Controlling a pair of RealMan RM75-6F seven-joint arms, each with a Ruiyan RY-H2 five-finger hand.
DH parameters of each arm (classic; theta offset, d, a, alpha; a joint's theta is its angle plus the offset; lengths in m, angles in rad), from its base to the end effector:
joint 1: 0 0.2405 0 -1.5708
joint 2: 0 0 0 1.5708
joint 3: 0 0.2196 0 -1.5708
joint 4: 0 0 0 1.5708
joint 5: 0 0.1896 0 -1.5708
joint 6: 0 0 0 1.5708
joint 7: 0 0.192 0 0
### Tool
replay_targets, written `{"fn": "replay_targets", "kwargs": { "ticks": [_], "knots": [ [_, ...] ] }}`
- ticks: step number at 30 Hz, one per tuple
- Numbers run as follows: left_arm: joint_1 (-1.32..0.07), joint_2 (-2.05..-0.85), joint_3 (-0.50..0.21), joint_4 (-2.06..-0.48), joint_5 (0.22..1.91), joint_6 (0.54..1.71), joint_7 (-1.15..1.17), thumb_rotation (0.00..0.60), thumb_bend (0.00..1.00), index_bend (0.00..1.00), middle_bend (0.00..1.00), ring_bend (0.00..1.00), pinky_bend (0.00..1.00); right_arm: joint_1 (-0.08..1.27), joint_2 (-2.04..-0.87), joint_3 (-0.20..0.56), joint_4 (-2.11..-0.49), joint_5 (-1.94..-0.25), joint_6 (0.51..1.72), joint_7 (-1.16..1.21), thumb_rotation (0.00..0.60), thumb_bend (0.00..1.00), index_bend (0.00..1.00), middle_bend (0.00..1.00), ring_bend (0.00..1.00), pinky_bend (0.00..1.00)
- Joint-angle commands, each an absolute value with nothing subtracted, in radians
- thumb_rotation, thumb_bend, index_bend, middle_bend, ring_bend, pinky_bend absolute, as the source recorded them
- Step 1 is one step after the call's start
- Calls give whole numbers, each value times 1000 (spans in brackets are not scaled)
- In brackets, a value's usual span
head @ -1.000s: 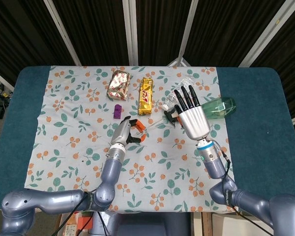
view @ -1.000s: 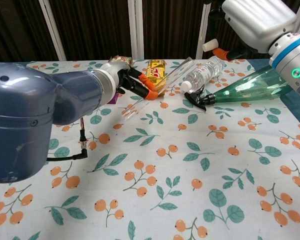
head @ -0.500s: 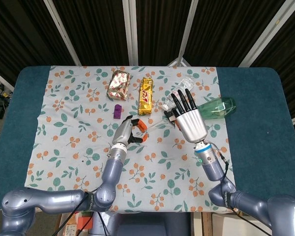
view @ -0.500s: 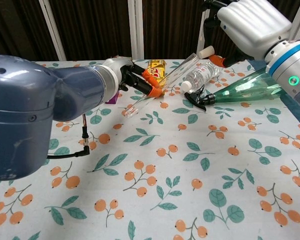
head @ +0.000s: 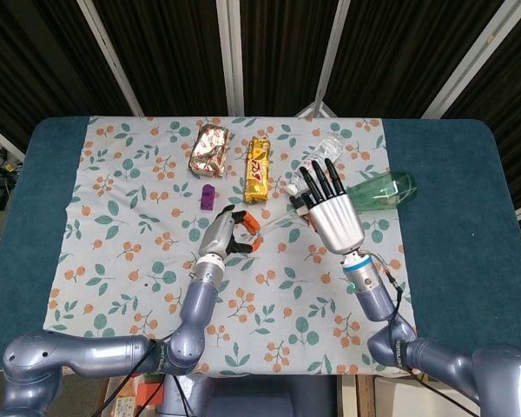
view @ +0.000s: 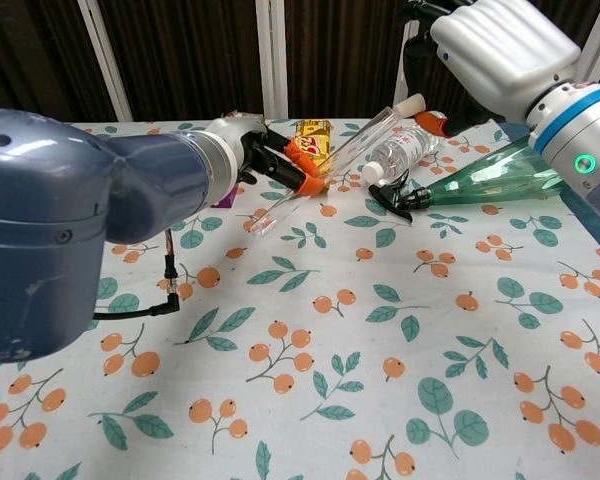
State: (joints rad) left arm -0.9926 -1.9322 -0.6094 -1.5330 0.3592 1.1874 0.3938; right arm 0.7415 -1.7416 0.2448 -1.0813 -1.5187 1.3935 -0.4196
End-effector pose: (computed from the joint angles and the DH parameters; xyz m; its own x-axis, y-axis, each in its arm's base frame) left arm -0.0038 0.3668 -0.0616 -0.3532 0.3587 0.8641 0.9344 0.1801 0.3072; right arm -0.0694 -0.3751 0.0448 0.5036 0.4209 0.7545 -0.6590 -0.3776 0.6505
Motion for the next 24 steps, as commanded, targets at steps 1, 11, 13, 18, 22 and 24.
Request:
{"fn": "replay_targets", "kwargs": {
  "ticks": [1,11,13,18,22,24],
  "knots": [
    [-993,-1932,-608,-1534,359,1188,393,600,521,633,492,46,0,742,-1742,245,-1081,-1518,1393,-420,600,430,642,178,18,36],
    [-1003,-1941,-613,-1534,353,1195,391,600,521,633,492,47,0,737,-1745,243,-1085,-1516,1393,-419,600,431,642,178,17,36],
    [-1005,-1944,-616,-1532,351,1198,388,600,521,633,493,46,0,735,-1745,242,-1085,-1516,1394,-418,600,431,642,178,18,36],
    [-1011,-1951,-618,-1525,345,1201,392,600,521,633,493,46,0,732,-1745,238,-1086,-1518,1396,-415,600,431,642,178,18,36],
    [-1017,-1954,-618,-1524,340,1200,400,600,521,633,493,46,0,731,-1744,237,-1090,-1522,1398,-411,600,431,642,178,18,36],
    [-1020,-1955,-619,-1523,339,1200,402,600,521,633,493,47,0,731,-1743,236,-1093,-1522,1398,-408,600,431,642,178,18,36]
  ]
}}
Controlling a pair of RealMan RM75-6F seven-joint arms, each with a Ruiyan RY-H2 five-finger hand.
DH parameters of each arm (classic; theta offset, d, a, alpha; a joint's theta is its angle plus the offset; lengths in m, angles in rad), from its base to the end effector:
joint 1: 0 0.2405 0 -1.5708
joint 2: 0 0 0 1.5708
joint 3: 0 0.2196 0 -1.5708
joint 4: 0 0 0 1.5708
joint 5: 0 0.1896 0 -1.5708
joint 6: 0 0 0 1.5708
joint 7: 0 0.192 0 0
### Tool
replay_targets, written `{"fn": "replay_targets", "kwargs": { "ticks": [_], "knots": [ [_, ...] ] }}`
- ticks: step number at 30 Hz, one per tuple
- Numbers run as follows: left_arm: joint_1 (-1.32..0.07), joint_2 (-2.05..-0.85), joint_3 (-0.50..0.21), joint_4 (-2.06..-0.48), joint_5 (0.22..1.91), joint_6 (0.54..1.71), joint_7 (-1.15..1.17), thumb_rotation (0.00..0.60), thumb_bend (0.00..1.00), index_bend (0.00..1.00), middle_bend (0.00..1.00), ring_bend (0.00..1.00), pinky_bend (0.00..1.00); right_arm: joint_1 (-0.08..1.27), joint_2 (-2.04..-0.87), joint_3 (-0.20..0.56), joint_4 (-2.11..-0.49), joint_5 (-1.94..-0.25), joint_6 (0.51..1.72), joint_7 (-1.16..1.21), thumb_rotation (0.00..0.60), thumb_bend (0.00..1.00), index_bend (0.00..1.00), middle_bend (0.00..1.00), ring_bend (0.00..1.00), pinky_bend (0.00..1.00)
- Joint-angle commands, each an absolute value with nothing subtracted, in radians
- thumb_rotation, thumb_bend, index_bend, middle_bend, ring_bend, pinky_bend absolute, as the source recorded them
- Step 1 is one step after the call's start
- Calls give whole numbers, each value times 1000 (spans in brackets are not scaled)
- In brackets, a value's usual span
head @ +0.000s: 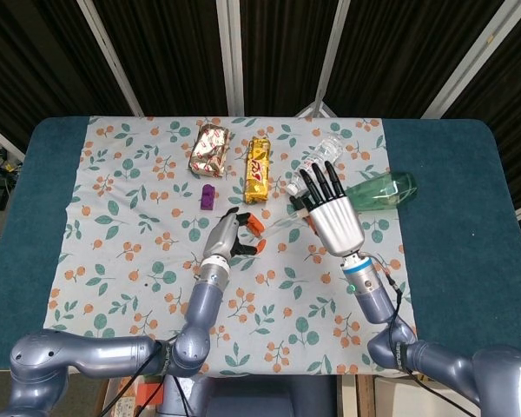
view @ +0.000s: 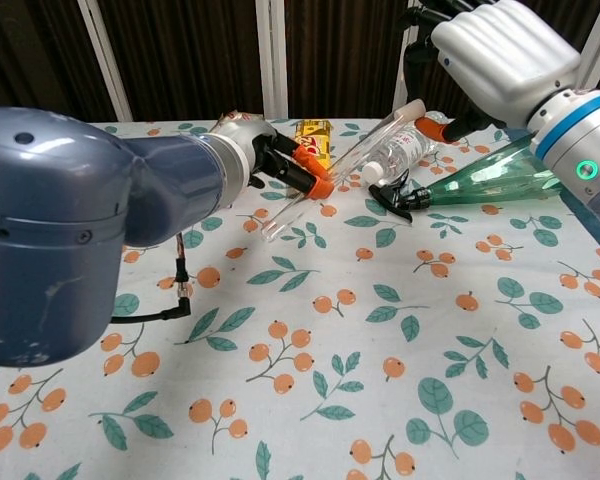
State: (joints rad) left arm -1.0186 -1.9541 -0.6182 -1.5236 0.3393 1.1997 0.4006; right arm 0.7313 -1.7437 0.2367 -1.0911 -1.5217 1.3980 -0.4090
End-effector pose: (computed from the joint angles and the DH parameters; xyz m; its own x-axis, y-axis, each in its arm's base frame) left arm 0.0037 0.3638 -0.0669 -0.3582 0.3685 0.8579 0.9325 0.1864 0.3093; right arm -0.0711 -0.3714 0.0423 0.4940 0.4079 0.7678 -0.6683 -0.3868 0.6354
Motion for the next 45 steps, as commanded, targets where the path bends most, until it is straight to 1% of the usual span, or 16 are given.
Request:
{"fn": "replay_targets", "kwargs": {
  "ticks": [1,14,25,38,39,40,42,43,45],
  "knots": [
    [-1021,-1956,-620,-1522,338,1200,402,600,521,633,493,47,0,730,-1743,235,-1093,-1523,1398,-407,600,431,642,178,18,36],
    [-1034,-1967,-626,-1523,327,1209,412,600,521,632,493,47,0,733,-1736,231,-1102,-1541,1401,-405,600,432,642,178,18,36],
    [-1035,-1947,-649,-1549,285,1221,435,600,521,632,493,46,0,735,-1732,220,-1095,-1552,1393,-411,600,430,642,178,18,36],
    [-1041,-1947,-644,-1547,273,1216,437,600,521,632,493,46,0,733,-1730,214,-1110,-1562,1393,-418,600,431,639,178,18,36],
    [-1041,-1946,-642,-1547,275,1215,436,600,521,632,493,46,0,733,-1730,214,-1111,-1561,1393,-418,600,431,622,178,18,35],
    [-1040,-1946,-640,-1545,278,1215,436,600,521,632,493,47,0,732,-1730,214,-1111,-1560,1392,-419,600,431,583,177,18,29],
    [-1039,-1944,-635,-1544,284,1215,435,600,521,632,493,46,0,729,-1728,212,-1110,-1557,1387,-424,600,431,437,149,13,13],
    [-1038,-1943,-634,-1544,287,1215,434,600,521,632,493,46,0,728,-1726,211,-1110,-1555,1384,-427,600,431,379,132,10,8],
    [-1036,-1941,-631,-1542,294,1214,431,600,521,632,493,46,0,725,-1722,208,-1112,-1551,1376,-433,600,431,226,84,0,0]
  ]
}}
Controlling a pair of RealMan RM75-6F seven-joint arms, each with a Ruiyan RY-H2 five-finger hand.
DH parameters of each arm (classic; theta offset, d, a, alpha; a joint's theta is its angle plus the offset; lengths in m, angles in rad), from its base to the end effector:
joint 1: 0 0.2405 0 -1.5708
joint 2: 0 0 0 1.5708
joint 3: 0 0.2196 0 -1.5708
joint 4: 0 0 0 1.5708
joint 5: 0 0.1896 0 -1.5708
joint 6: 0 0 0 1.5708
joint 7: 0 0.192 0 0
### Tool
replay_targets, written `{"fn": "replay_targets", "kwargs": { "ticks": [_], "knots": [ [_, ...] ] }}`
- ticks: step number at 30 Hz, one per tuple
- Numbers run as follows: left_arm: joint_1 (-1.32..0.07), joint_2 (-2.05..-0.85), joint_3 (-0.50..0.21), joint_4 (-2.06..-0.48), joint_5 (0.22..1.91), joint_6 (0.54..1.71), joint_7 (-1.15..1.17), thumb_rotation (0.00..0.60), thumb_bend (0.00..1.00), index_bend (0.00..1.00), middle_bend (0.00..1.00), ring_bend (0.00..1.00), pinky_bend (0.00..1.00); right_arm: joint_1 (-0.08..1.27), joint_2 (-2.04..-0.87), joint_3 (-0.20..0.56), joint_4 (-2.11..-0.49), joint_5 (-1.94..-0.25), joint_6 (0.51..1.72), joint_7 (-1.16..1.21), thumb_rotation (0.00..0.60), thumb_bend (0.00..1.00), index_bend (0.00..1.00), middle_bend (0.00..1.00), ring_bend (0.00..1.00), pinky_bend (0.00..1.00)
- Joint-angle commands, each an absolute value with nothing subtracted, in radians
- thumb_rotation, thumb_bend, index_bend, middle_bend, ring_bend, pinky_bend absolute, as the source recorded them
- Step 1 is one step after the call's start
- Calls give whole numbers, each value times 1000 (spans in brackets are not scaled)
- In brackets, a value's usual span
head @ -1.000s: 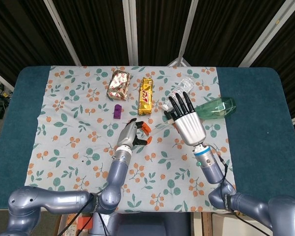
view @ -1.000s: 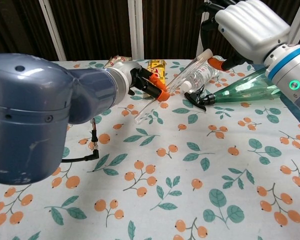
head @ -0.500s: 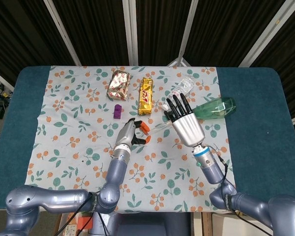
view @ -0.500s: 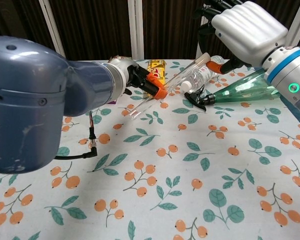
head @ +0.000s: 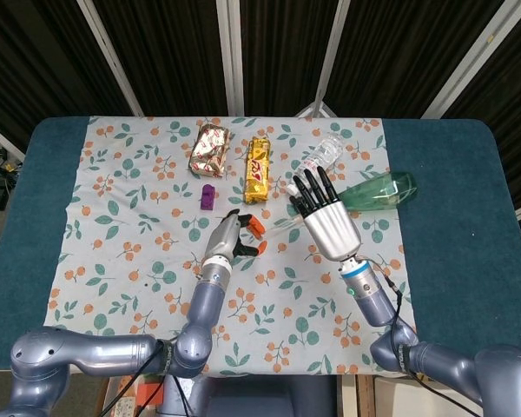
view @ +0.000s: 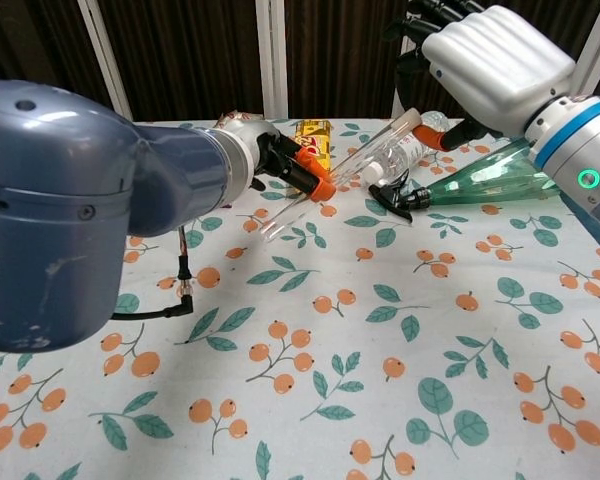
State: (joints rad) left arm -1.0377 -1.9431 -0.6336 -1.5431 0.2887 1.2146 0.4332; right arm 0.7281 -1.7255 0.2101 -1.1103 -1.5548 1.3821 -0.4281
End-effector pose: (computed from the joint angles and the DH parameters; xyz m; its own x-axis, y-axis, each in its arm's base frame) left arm 0.0068 0.3629 -0.0654 -0.3515 0.3802 0.8555 0.9342 0.2015 0.2943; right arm -0.0692 -0.3649 0.0356 0.5213 0.4050 0.7511 -0.6220 -0.4223 0.6594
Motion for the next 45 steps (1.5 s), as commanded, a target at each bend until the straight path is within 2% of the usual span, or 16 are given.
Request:
{"fn": "replay_targets", "kwargs": {
  "ticks": [1,3,8,31,34,41,45],
  "knots": [
    [-1034,-1940,-627,-1541,299,1213,429,600,521,632,493,47,0,723,-1719,207,-1116,-1548,1374,-435,600,431,190,72,0,0],
    [-1030,-1937,-618,-1539,313,1211,426,600,521,632,493,47,0,718,-1715,207,-1124,-1543,1372,-434,600,431,128,49,0,0],
    [-1019,-1933,-590,-1537,349,1209,418,600,521,632,494,46,0,703,-1703,202,-1141,-1537,1375,-434,600,431,84,32,0,0],
    [-882,-1848,-317,-1532,593,1116,388,600,521,627,495,46,0,637,-1634,220,-1190,-1471,1377,-425,600,431,81,8,0,0],
    [-872,-1837,-293,-1532,611,1100,394,600,514,589,483,46,0,633,-1628,224,-1202,-1463,1375,-427,600,432,81,8,0,0],
    [-846,-1809,-272,-1540,629,1099,402,600,385,459,373,43,0,621,-1613,227,-1229,-1450,1373,-433,600,431,81,8,0,0],
    [-832,-1782,-265,-1559,620,1098,414,600,336,429,322,38,0,614,-1608,226,-1245,-1443,1372,-437,600,431,81,8,0,0]
  ]
}}
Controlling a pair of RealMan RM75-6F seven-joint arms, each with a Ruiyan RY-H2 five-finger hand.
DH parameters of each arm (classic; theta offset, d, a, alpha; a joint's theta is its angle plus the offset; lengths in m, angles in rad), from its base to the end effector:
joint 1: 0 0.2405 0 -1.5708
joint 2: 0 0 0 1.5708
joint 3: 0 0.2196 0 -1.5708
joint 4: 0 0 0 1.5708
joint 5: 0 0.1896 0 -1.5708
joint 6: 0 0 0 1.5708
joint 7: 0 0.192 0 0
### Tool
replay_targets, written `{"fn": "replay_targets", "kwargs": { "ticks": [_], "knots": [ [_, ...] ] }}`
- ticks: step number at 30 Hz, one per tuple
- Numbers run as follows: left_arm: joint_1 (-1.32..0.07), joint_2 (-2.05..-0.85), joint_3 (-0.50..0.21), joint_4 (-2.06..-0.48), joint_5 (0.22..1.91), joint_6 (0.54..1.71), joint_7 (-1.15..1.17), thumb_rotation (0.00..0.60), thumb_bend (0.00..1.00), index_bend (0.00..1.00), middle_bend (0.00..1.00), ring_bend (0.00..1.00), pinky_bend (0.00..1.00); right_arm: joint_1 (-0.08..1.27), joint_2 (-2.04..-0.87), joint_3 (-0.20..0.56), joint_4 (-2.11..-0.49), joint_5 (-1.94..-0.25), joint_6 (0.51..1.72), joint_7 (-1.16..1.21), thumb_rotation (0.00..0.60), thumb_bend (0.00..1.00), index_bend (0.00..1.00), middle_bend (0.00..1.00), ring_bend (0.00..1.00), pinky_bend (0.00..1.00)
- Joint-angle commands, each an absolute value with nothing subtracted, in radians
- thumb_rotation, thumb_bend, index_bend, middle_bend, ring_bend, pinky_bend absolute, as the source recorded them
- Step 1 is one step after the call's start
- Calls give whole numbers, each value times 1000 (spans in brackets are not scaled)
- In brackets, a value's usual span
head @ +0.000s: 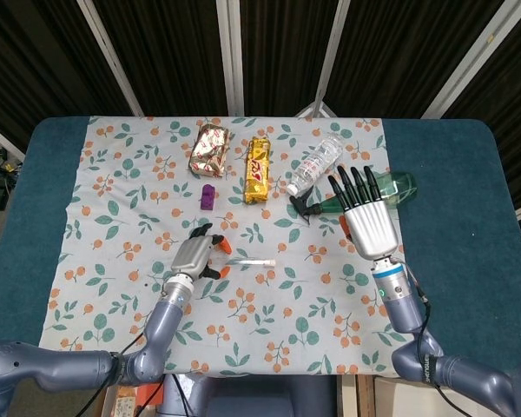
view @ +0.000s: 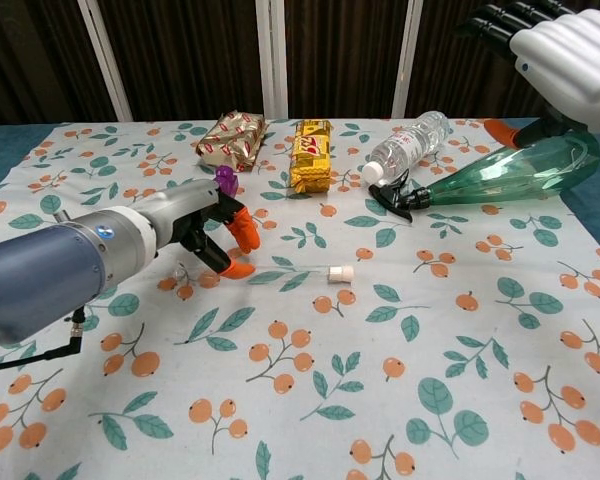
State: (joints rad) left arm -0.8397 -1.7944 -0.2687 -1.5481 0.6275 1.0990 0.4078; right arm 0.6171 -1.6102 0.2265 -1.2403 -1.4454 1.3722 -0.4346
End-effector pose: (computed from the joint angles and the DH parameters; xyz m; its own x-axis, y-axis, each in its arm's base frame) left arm -0.0759 0.3384 -0.0715 0.0487 0.4370 0.8982 0.9984 -0.0464 -0.0316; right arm -0.1198 -0.3653 0.0679 0.5531 0.3137 0.7718 -0.7204 -0.2852 0.6322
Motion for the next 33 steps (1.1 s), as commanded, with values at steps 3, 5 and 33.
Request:
{"fn": "replay_targets", "kwargs": {
  "ticks": [3,5,33],
  "knots": [
    [-822,-1764,-267,-1575,609,1103,421,600,306,411,304,36,0,605,-1605,221,-1257,-1441,1374,-439,600,430,81,8,0,0],
    [-816,-1757,-267,-1580,611,1111,423,600,298,402,290,36,0,599,-1602,217,-1266,-1440,1375,-442,600,431,81,8,0,0],
    [-390,-1264,82,-1832,1306,1445,163,600,184,5,82,0,0,208,-1204,34,-1788,-1322,1434,-134,600,212,0,0,0,0]
  ]
}}
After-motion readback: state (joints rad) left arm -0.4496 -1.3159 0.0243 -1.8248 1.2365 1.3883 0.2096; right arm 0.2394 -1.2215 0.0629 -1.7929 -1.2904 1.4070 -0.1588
